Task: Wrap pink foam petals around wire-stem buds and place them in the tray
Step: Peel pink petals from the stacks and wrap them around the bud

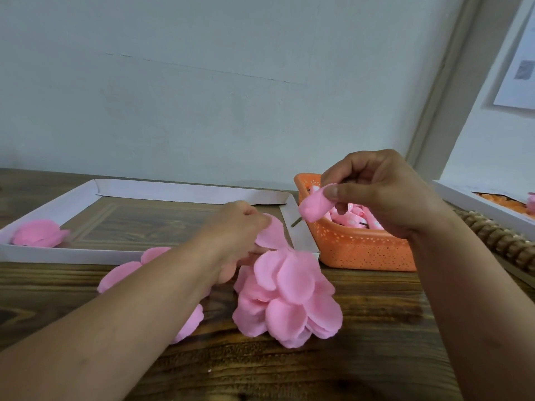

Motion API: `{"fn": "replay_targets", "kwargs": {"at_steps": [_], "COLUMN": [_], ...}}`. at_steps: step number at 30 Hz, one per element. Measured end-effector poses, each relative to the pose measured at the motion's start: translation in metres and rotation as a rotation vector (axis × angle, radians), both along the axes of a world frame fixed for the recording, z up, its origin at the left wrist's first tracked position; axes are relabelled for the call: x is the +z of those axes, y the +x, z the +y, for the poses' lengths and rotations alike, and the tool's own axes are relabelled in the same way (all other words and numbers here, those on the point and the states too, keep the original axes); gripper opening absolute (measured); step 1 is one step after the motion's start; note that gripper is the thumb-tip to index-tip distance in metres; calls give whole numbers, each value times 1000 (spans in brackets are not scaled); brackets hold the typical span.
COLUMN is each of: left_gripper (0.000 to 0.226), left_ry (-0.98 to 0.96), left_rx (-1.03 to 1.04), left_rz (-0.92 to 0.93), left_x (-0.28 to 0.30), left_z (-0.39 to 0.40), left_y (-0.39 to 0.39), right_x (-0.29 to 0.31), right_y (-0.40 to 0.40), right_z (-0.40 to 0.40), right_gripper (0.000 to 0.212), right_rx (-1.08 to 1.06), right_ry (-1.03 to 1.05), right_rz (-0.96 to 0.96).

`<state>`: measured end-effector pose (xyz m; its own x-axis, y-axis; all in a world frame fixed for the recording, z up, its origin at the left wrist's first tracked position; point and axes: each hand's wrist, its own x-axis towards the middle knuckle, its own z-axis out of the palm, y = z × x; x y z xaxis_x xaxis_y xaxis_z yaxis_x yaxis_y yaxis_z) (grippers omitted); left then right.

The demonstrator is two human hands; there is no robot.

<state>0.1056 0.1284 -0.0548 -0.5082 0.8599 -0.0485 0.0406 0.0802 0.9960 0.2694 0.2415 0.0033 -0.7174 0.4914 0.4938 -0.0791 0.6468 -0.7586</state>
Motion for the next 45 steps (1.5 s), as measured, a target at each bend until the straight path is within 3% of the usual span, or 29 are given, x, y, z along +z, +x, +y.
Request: {"fn": "replay_targets", "kwargs": {"at_steps": [8, 14, 18, 20, 24, 27, 29, 33, 40, 45], "left_gripper": [23, 18, 58, 62, 57, 91, 99, 82, 52, 62], "left_ry": [198, 261, 220, 226, 260, 269, 232, 179, 121, 153], "left_rx": [-194, -210, -166, -177, -173, -165, -213, -484, -199, -199], "left_rz": [-612, -813, -977, -1026, -991, -963, -959, -985, -816, -888], "left_x": [3, 0, -3, -2, -2, -4, -6, -5, -13, -11], "left_z": [-8, -12, -11, -10, -10, -10, -10, -18, -12, -11], "left_y": [1, 4, 2, 2, 4, 3, 1, 3, 8, 8], "right_x": [-1, -4, -4, -4, -4, -6, -7, -8, -10, -12], "right_y": [-7, -14, -17, -18, -19, -21, -22, -25, -27, -29], "right_z": [-12, -14, -19, -21, -24, -24, -24, -24, -26, -28], "right_gripper": [4, 6, 7, 5, 3, 3, 3, 3, 5, 11], "right_rx": [-97, -115, -86, -70, -53, -70, -81, -86, -94, -116], "right_ry": [90, 132, 125, 126, 143, 151, 140, 110, 99, 98], "right_rz": [-113, -125, -140, -155, -172, -175, -162, -145, -130, -73]}}
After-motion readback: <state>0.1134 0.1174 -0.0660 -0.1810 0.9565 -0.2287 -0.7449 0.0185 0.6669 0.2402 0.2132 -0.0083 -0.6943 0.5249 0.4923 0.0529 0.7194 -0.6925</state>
